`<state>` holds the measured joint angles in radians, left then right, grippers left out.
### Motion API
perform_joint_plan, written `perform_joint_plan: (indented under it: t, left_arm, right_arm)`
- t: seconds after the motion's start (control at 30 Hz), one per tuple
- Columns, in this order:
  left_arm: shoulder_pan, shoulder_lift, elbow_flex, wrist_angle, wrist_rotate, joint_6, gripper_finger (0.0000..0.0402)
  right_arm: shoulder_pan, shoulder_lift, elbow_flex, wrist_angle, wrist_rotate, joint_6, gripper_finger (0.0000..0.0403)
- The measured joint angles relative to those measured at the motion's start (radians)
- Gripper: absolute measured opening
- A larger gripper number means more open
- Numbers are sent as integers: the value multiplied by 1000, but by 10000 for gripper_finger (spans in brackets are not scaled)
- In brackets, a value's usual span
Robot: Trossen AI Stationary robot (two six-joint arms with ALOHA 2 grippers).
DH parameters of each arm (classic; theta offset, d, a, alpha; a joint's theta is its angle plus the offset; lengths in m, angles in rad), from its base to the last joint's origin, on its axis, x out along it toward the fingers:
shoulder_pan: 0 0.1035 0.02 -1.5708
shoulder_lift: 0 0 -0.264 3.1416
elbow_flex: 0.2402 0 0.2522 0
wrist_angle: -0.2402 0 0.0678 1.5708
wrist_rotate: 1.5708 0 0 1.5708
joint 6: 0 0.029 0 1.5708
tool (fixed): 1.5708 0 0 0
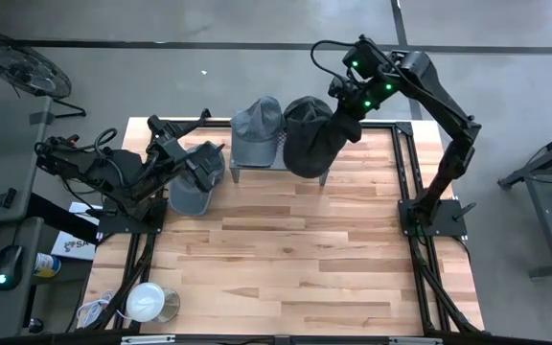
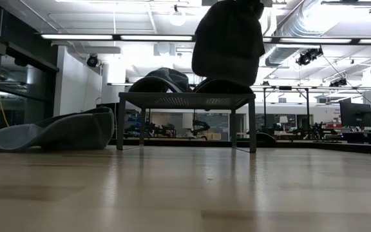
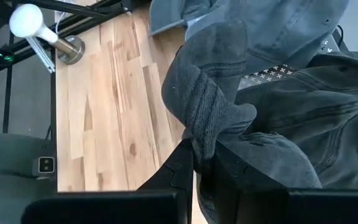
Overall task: Pick & Place hat
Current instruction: Stack the black cap on top of the black cap on the shelf
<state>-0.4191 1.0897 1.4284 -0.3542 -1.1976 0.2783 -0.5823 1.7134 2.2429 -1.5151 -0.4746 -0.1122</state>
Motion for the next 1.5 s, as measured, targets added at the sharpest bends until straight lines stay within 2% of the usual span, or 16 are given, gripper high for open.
perform_joint_plan:
  t: [0.23, 0.5, 0.67, 1.03, 1.33, 1.5]
  left_arm:
    - [0, 0, 0, 0, 0, 0, 308]
    - [0, 0, 0, 0, 0, 0, 308]
    - [0, 0, 0, 0, 0, 0, 308]
    - [0, 0, 0, 1, 0, 0, 308]
    - [0, 0, 0, 1, 0, 0, 308]
    - [0, 0, 0, 1, 0, 0, 308]
  right_arm:
    - [0, -25, 9, 2, -7, 10, 22]
    - [-19, -27, 84, 4, -11, 6, 22]
    - [-48, -17, 84, -14, -49, -16, 22]
    - [-54, 24, 82, -26, -57, -49, 22]
    - [-59, 41, 82, -33, -51, -72, 22]
    - [-73, 41, 82, -33, 2, -73, 22]
